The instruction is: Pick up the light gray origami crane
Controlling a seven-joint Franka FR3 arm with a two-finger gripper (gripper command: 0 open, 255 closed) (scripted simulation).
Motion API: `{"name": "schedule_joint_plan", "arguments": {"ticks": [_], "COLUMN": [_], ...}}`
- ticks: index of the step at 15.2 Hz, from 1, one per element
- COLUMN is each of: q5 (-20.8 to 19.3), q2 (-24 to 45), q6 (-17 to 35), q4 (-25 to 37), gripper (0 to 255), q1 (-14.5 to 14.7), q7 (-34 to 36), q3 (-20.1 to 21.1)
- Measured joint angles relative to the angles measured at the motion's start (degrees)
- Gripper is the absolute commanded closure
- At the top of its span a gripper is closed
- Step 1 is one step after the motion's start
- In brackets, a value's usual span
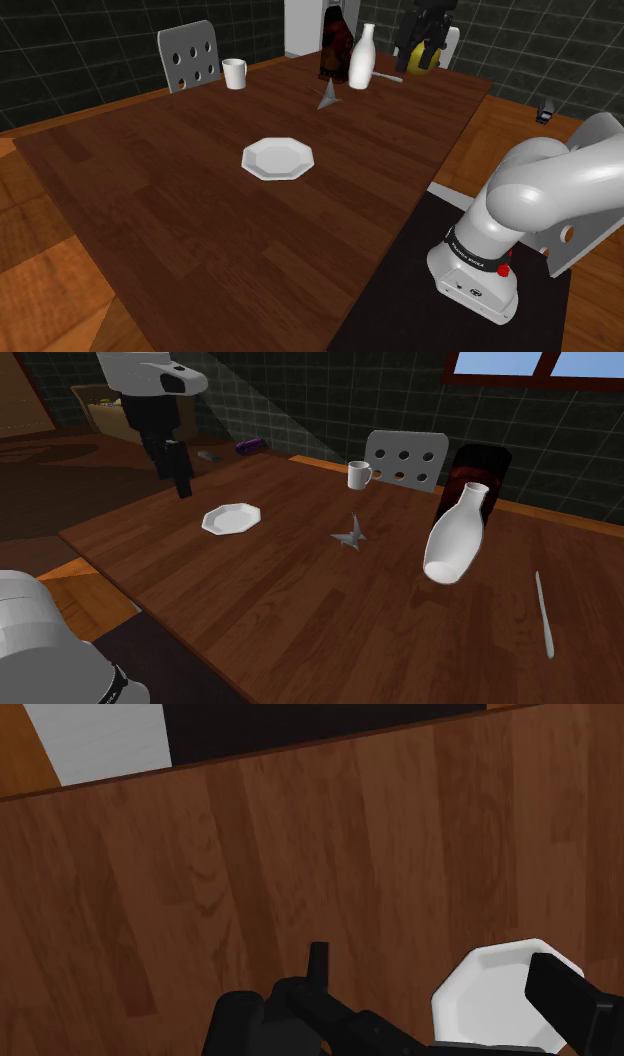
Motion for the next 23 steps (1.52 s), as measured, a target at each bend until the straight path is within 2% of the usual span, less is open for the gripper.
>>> {"name": "schedule_joint_plan", "arguments": {"ticks": [3,10,15,23], "q5": [-0.49,-1.73,-1.57,0.60], "q2": [2.33,15.85,26.76,44.39], "q6": [1.63,9.82,14.33,17.64], "q4": [0.49,4.78,10.45,23.39], "gripper": [0,0,0,0], "q1": [-0.18,-0.76,-1.00,-1.85], "q7": [-0.84,-4.51,-7.23,-11.61], "q3": [-0.77,-4.09,-6.37,-9.23]}}
